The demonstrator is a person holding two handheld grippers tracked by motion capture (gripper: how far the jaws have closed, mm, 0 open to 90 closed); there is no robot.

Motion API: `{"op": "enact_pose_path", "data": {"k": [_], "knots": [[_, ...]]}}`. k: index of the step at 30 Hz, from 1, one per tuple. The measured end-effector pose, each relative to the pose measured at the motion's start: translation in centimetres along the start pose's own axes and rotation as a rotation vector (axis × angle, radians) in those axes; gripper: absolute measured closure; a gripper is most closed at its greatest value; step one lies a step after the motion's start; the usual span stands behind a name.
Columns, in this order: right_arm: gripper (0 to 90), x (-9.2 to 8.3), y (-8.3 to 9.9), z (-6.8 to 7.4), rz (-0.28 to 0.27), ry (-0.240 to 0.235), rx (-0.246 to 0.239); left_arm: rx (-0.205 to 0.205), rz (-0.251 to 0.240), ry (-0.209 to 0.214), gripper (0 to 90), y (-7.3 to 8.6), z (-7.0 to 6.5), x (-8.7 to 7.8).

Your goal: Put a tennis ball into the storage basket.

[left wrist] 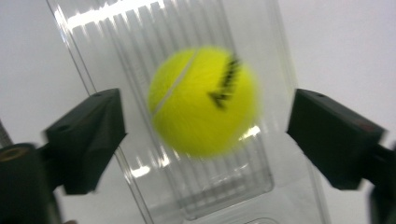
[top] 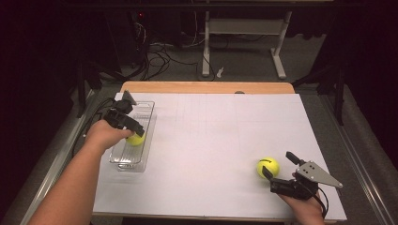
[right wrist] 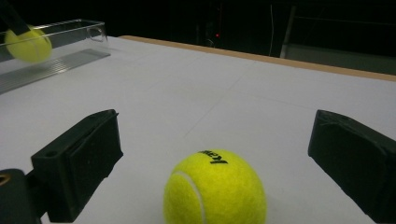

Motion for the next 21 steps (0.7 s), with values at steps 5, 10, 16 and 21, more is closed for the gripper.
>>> {"op": "enact_pose_path", "data": {"k": [5, 10, 16, 21], "knots": [[2.9, 0.0, 0.0, 0.1, 0.0, -0.002, -0.002, 0.015, 0.0, 0.006, 0.8, 0.1, -0.4, -0.5], [2.9, 0.1, 0.0, 0.1, 0.0, -0.002, -0.002, 0.022, 0.009, -0.001, 0.8, 0.2, -0.6, -0.5], [2.9, 0.1, 0.0, 0.1, 0.002, -0.002, -0.003, 0.025, 0.022, -0.01, 0.8, 0.5, -0.8, -0.5], [2.9, 0.1, 0.0, 0.1, 0.001, -0.002, -0.005, 0.033, 0.029, -0.014, 0.8, 0.7, -1.4, -0.4]]}}
Point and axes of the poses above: each handheld gripper's, and its own axes: x roughly forward along the jaws, y roughly out of its underside, z roughly to its left, the point moved 7 cm from there along x, roughly forward along the jaws, and after that the axes turned 10 degrees about y, right-handed, at the moved point
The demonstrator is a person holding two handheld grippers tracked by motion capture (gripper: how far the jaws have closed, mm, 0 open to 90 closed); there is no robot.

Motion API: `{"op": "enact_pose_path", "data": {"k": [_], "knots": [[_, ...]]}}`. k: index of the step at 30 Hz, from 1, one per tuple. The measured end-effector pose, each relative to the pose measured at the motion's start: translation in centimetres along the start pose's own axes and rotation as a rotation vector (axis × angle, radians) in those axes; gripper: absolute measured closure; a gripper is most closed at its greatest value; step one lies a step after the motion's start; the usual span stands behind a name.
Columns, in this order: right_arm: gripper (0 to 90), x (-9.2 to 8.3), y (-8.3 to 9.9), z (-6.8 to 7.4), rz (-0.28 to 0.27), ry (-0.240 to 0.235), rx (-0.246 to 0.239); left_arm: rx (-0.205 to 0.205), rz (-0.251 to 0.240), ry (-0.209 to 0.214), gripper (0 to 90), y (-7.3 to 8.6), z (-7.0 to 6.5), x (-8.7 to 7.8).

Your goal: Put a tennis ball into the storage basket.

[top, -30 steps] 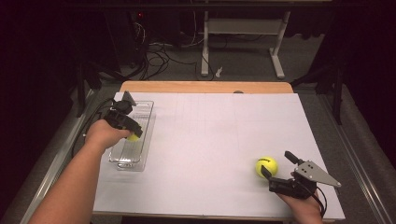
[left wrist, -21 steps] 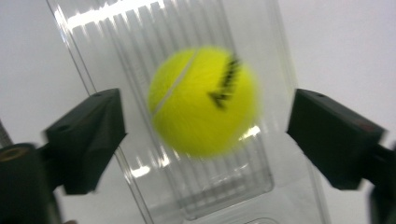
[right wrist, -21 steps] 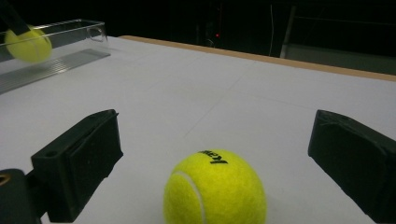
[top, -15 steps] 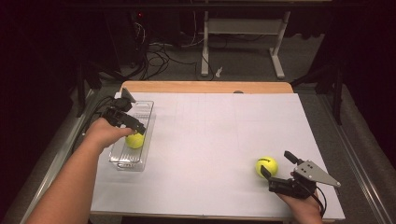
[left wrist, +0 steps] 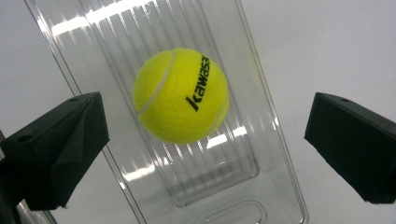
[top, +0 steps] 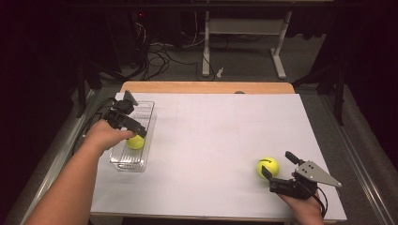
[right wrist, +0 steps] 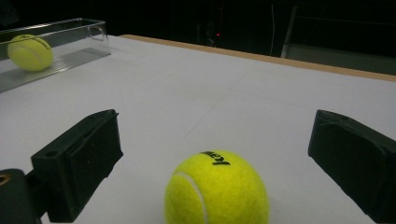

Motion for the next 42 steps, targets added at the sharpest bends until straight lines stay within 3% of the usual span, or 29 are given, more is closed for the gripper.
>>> {"op": "enact_pose_path", "data": {"k": [4, 10, 23, 28, 42], "knots": [[3.0, 0.0, 0.0, 0.0, 0.0, 0.001, -0.001, 0.0, 0.013, -0.022, 0.8, 0.5, -0.3, 0.1], [2.9, 0.0, 0.0, 0.1, 0.001, 0.0, -0.003, -0.005, 0.0, -0.013, 0.8, 1.0, -0.7, -0.4], [2.9, 0.0, 0.0, 0.2, 0.0, 0.001, -0.007, 0.071, 0.012, -0.02, 0.8, 2.1, -3.1, -0.2], [2.9, 0.0, -0.1, 0.2, -0.001, 0.0, -0.008, 0.082, 0.004, -0.012, 0.8, 2.3, -3.7, 0.3], [2.9, 0.0, 0.0, 0.1, 0.0, 0.001, -0.006, 0.177, -0.016, 0.004, 0.9, 3.6, -7.2, 1.0]]}}
Point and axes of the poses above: each handheld gripper's, and its own axes: x roughly forward along the jaws, y roughly out of its underside, z roughly to its left, the point moved 7 cm from there along x, roughly forward along the jaws, and after that the axes turned 10 degrees about y, right-handed, at the moved point
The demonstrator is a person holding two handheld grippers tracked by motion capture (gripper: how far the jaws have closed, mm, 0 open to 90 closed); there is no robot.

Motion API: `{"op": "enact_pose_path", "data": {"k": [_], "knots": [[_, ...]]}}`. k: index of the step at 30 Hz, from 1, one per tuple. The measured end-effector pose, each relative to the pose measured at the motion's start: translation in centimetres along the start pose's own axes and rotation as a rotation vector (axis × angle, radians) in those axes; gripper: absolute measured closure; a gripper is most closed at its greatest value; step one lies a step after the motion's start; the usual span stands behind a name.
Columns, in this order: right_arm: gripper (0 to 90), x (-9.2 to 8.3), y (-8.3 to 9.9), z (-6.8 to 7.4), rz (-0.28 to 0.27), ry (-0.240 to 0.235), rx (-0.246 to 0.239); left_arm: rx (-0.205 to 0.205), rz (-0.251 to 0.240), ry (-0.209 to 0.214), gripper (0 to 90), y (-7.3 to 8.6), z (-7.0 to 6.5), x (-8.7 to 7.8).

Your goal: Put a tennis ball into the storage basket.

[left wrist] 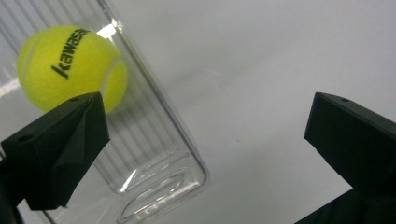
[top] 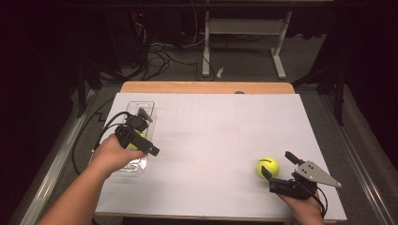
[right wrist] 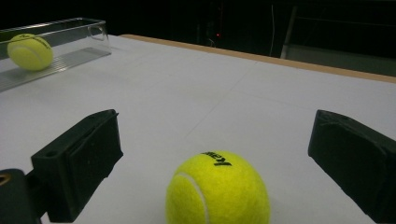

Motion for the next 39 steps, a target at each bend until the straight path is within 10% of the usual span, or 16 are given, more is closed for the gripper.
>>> {"op": "enact_pose_path", "data": {"k": [13, 39], "knots": [[2.9, 0.0, 0.0, 0.0, 0.0, 0.0, 0.0, 0.081, 0.005, 0.06, 0.8, 1.0, -3.7, 3.0], [2.9, 0.1, 0.2, 0.3, 0.009, 0.002, -0.003, 0.23, -0.055, 0.118, 0.8, 3.8, -6.8, 8.2]]}}
Point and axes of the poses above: each handheld gripper's, and its own axes: x roughly forward along the jaws, y roughly out of its underside, z roughly to its left, the point moved 7 cm from there along x, roughly forward along the jaws, and after that the axes turned 10 degrees about y, right-handed, at the moved point
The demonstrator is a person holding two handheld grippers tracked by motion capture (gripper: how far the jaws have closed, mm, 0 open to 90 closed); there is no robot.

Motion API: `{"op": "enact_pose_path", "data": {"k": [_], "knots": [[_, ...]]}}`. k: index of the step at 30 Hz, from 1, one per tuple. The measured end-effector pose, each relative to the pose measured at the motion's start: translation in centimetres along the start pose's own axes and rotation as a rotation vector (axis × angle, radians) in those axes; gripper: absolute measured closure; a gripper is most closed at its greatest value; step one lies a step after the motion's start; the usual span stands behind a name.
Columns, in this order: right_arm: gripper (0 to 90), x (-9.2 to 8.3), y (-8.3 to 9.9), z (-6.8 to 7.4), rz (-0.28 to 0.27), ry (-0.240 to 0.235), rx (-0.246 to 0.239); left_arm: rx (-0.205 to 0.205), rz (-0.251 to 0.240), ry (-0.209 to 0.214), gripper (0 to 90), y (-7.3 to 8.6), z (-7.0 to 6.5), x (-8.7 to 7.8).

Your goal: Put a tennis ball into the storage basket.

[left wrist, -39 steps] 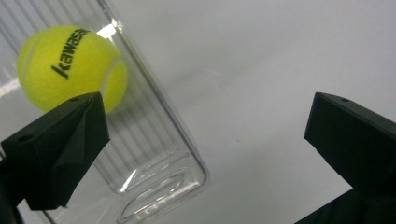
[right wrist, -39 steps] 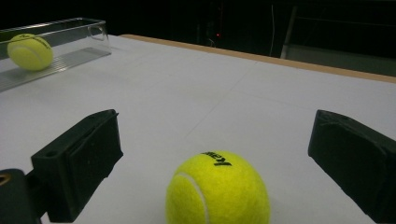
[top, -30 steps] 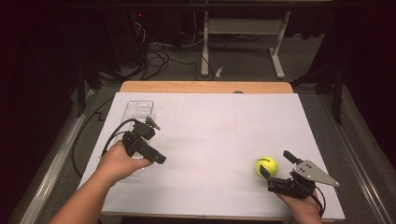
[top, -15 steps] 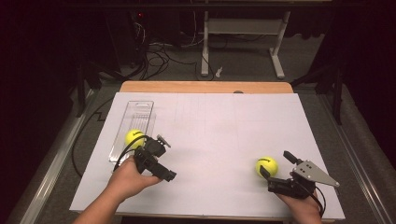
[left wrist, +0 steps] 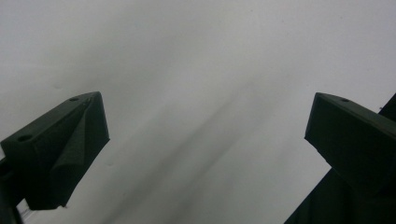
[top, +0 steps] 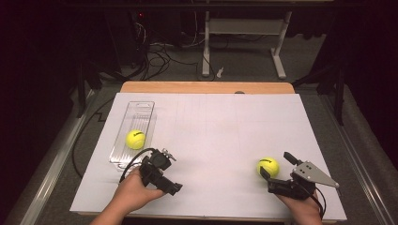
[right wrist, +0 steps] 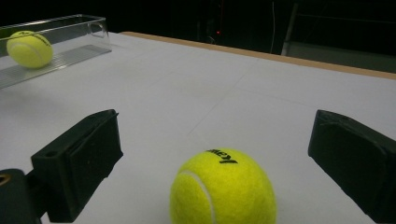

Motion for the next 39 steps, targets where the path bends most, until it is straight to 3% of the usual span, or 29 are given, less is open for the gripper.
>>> {"op": "enact_pose_path", "data": {"k": [3, 11, 23, 28, 33, 39], "knots": [[2.9, 0.0, 0.1, 0.0, 0.004, 0.001, 0.002, 0.014, 0.002, -0.015, 0.8, 0.1, 0.0, 0.3], [2.9, 0.4, 0.4, 0.1, 0.019, -0.012, -0.001, 0.026, -0.01, 0.013, 0.8, 0.0, -0.2, 0.7], [2.5, 1.0, 0.9, 0.6, 0.087, -0.005, -0.044, 0.013, -0.028, 0.027, 0.8, 0.4, 0.4, 0.6], [2.5, 1.0, 1.0, 0.6, 0.095, -0.005, -0.044, 0.006, -0.036, 0.035, 0.8, 0.5, 0.3, 0.6], [2.1, 1.1, 0.8, 0.5, 0.081, 0.001, -0.014, 0.014, -0.028, 0.047, 0.8, 0.6, 0.1, 0.9], [2.0, 1.8, 0.9, 0.3, 0.111, 0.006, -0.031, 0.004, -0.043, 0.046, 0.8, 0.6, 0.4, 0.5]]}}
Point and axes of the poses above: each handheld gripper's, and its own axes: x roughly forward along the jaws, y roughly out of its underside, z roughly to its left, the point moved 7 cm from there along x, roughly forward along the jaws, and after that the axes turned 10 degrees about y, right-handed, at the moved point
